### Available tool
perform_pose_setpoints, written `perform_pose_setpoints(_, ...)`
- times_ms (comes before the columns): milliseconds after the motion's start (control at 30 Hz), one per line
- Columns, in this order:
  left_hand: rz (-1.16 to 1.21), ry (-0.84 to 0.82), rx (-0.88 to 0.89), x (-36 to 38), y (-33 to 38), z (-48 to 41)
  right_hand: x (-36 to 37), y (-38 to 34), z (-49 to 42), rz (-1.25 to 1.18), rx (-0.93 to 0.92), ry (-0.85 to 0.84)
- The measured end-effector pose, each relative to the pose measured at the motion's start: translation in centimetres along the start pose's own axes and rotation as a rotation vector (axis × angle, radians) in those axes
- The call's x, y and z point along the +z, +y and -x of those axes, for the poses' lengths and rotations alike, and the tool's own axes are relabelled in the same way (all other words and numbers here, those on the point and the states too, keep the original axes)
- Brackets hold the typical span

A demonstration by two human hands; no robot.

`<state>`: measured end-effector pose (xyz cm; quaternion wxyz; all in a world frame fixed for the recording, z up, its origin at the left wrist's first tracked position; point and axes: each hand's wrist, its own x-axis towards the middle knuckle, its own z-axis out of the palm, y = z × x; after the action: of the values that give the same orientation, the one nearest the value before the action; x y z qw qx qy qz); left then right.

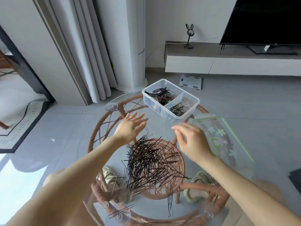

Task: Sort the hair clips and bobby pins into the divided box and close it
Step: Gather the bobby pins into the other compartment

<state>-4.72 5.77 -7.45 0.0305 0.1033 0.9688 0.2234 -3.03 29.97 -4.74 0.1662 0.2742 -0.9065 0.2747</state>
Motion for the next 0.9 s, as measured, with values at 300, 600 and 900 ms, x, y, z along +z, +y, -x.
perform_pose_setpoints(300, 0.385, -0.050, 0.110, 2.2, 2.1, 4.8, 4.2, -5.3, 4.0, -0.283, 0.377, -0.319)
perform_pose_setpoints(600, 0.321, 0.345, -0.310, 2.2, 2.9, 12.2, 0.4, -5.9, 9.4, -0.557, 0.564, 0.037)
perform_pose_setpoints(900, 0.285, 0.407, -0.476, 5.8, 7.5, 12.2, 5.7, -10.3, 9.1, -0.428, 0.656, 0.227)
